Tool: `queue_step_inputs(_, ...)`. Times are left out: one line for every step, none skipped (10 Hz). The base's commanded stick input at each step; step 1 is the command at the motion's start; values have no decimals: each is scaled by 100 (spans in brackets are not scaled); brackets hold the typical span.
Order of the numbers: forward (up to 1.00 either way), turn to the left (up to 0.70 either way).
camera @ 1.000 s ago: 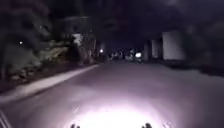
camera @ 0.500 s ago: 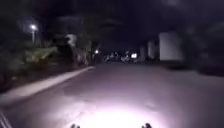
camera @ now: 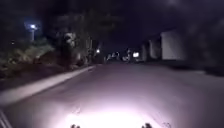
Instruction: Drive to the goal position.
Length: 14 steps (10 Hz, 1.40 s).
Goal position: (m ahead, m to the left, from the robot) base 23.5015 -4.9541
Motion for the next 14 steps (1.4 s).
queue_step_inputs(85, 0)
queue_step_inputs(85, 0)
queue_step_inputs(85, 0)
queue_step_inputs(85, 0)
queue_step_inputs(85, 0)
queue_step_inputs(85, 0)
queue_step_inputs(85, 0)
queue_step_inputs(85, 0)
queue_step_inputs(85, 0)
queue_step_inputs(85, 0)
queue_step_inputs(85, 0)
queue_step_inputs(85, 0)
queue_step_inputs(85, 0)
queue_step_inputs(85, -11)
